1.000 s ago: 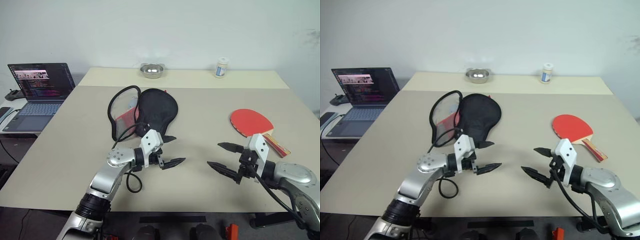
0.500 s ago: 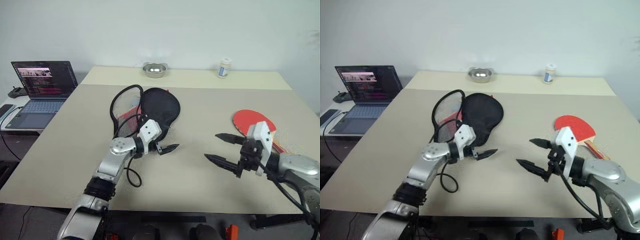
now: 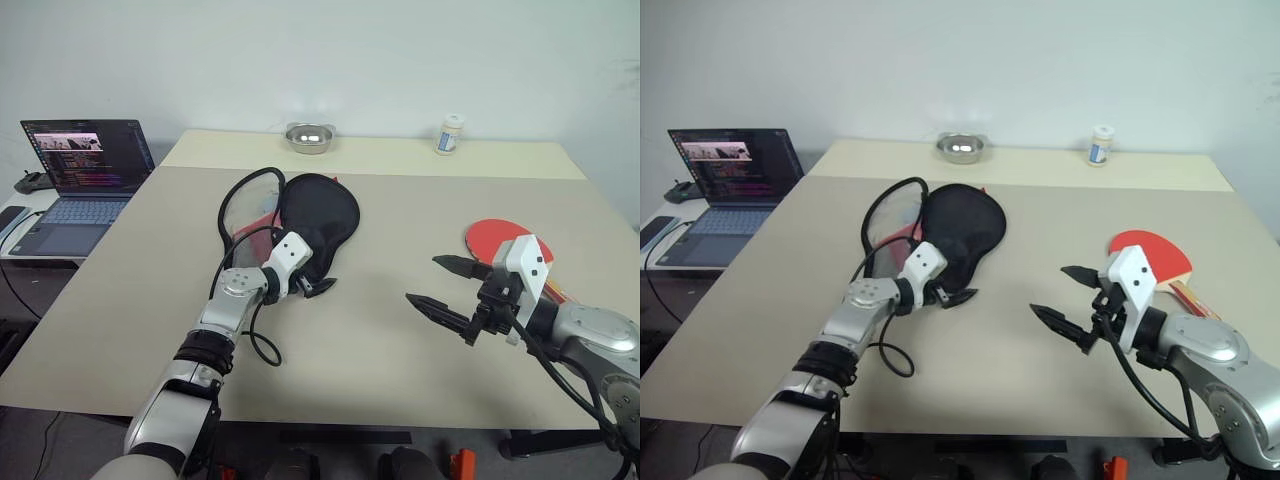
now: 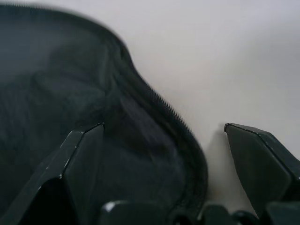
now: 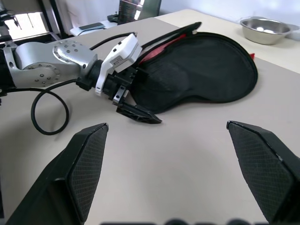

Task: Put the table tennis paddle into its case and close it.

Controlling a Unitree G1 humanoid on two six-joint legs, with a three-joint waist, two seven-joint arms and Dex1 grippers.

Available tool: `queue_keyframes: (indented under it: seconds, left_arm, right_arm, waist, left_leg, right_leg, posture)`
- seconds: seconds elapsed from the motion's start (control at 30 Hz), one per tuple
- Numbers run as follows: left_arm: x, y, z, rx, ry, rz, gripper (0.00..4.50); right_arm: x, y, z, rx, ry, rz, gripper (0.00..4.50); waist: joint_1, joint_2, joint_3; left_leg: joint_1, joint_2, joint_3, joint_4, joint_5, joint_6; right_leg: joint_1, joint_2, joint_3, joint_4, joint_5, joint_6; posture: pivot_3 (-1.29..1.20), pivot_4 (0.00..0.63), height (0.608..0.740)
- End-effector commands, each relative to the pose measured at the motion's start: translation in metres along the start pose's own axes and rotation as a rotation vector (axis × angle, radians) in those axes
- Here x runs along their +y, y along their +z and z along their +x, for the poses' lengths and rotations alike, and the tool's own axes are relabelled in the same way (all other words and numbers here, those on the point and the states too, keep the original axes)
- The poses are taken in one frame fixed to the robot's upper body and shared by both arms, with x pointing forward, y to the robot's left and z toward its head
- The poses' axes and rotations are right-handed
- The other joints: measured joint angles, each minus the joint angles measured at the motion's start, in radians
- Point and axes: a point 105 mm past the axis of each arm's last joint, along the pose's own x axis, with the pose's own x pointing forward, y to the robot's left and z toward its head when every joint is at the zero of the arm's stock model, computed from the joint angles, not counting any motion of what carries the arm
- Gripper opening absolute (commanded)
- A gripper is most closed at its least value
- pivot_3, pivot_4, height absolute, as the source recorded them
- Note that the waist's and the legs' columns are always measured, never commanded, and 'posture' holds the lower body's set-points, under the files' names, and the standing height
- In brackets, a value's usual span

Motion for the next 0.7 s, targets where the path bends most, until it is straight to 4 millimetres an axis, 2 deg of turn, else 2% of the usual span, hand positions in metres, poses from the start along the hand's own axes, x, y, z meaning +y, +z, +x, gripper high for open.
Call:
queue_keyframes:
  seconds: [0.03,0.2,0.27,0.33,0.43,0.57,0.7]
  left_arm:
    - [-0.004,-0.012,-0.003,0.063,-0.055,-0.017,4.5]
    - [0.0,-0.031,-0.009,0.156,-0.061,-0.041,4.5]
    - [0.0,-0.033,-0.01,0.165,-0.064,-0.038,4.12]
    - [0.0,-0.034,-0.01,0.168,-0.068,-0.044,3.59]
    - [-0.003,-0.035,-0.011,0.171,-0.076,-0.041,2.55]
    - [-0.008,-0.027,-0.006,0.136,-0.078,-0.051,1.26]
    - [-0.011,-0.022,-0.005,0.113,-0.073,-0.088,0.01]
  right_arm:
    - [0.004,0.01,-0.003,-0.039,-0.004,-0.027,4.46]
    - [0.004,0.01,-0.001,-0.046,-0.008,-0.025,4.46]
    - [0.003,0.011,-0.001,-0.051,-0.01,-0.027,4.5]
    - [0.002,0.012,-0.001,-0.054,-0.014,-0.03,4.5]
    - [-0.001,0.016,-0.001,-0.073,-0.026,-0.026,4.5]
    - [-0.01,0.024,-0.004,-0.119,-0.062,0.007,4.5]
    - [-0.013,0.02,-0.008,-0.077,-0.066,-0.009,4.5]
  waist:
    - [-0.001,0.0,0.0]
    - [-0.002,-0.001,-0.002]
    - [-0.004,-0.001,-0.003]
    - [-0.004,-0.001,-0.003]
    - [-0.005,-0.002,-0.004]
    - [-0.006,-0.002,-0.004]
    - [-0.004,-0.002,-0.005]
  left_leg:
    - [0.0,0.0,0.0,0.0,0.0,0.0]
    - [0.0,0.0,0.0,0.0,0.0,0.0]
    - [0.001,0.0,0.0,0.0,0.0,0.0]
    - [0.002,0.0,0.0,0.0,0.0,0.0]
    - [0.004,0.001,0.0,0.0,0.0,0.0]
    - [0.009,0.002,0.0,0.0,0.001,-0.002]
    - [0.009,0.002,0.0,0.0,0.002,-0.002]
  right_leg:
    - [0.0,0.0,0.0,0.0,0.0,0.0]
    - [0.0,0.0,0.0,0.0,0.0,0.0]
    - [0.0,0.0,0.0,0.001,0.0,0.0]
    - [0.001,0.0,0.0,0.001,0.0,0.0]
    - [0.002,0.001,0.0,0.002,0.0,0.0]
    - [0.005,0.001,0.0,0.003,0.0,-0.002]
    - [0.006,0.001,0.001,0.004,0.0,-0.002]
  posture:
    - [0.0,0.15,0.74]
    - [0.0,0.15,0.74]
    - [0.0,0.15,0.74]
    - [0.0,0.15,0.74]
    - [0.0,0.15,0.74]
    - [0.0,0.15,0.74]
    - [0.0,0.15,0.74]
